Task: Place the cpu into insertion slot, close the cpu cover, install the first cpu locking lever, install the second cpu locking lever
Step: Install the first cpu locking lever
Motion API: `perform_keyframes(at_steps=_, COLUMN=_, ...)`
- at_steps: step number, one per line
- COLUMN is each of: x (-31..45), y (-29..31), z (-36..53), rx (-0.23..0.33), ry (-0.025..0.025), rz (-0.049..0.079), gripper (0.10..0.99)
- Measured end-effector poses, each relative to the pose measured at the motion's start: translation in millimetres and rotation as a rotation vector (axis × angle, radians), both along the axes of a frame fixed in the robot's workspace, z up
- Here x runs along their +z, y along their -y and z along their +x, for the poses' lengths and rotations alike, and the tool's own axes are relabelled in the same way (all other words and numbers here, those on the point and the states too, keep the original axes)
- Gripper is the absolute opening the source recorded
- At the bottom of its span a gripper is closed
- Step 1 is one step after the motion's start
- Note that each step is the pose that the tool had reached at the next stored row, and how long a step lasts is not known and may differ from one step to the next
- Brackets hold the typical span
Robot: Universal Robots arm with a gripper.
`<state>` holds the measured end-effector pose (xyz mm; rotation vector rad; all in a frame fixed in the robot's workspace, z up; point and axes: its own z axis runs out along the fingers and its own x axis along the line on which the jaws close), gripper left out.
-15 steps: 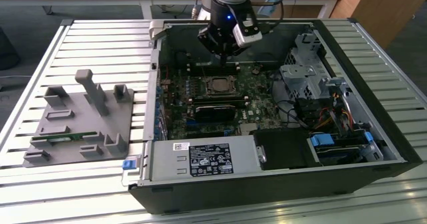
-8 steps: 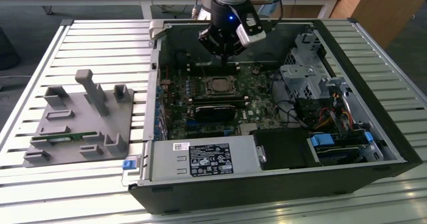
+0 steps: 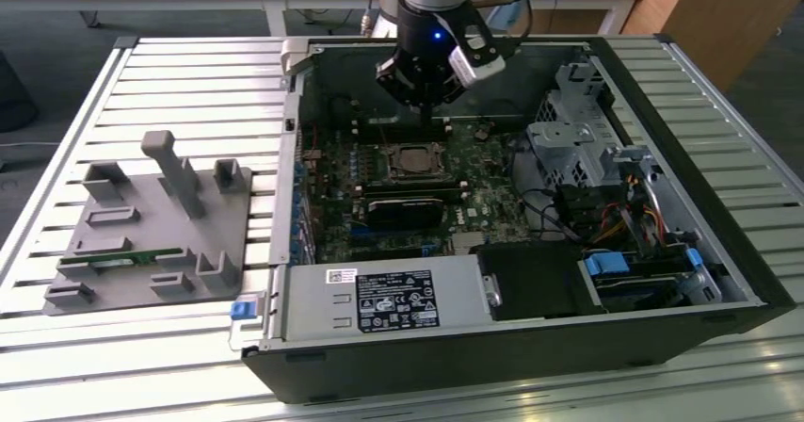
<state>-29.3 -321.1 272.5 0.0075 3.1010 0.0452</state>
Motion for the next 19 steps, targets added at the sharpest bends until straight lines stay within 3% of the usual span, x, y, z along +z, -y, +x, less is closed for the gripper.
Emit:
perform_keyframes(at_steps=4, x=-0.5, y=-0.2, z=0.3, rx=0.041, ry=-0.003, rz=0.0, gripper=0.106)
perform_keyframes(at_steps=9, x=-0.3, y=-0.4, z=0.3, rx=0.039, ry=-0.0281, rz=0.003, gripper=0.106)
perform_keyframes(at_steps=15, x=-1.8, y=-0.4, z=-0.5, rx=-0.019, ry=-0.0292, rz=0.005, gripper=0.106)
perform_keyframes(at_steps=19, x=-3.0, y=-0.4, z=-8.5, rx=-0.02, ry=-0.0291, rz=0.005, gripper=0.106)
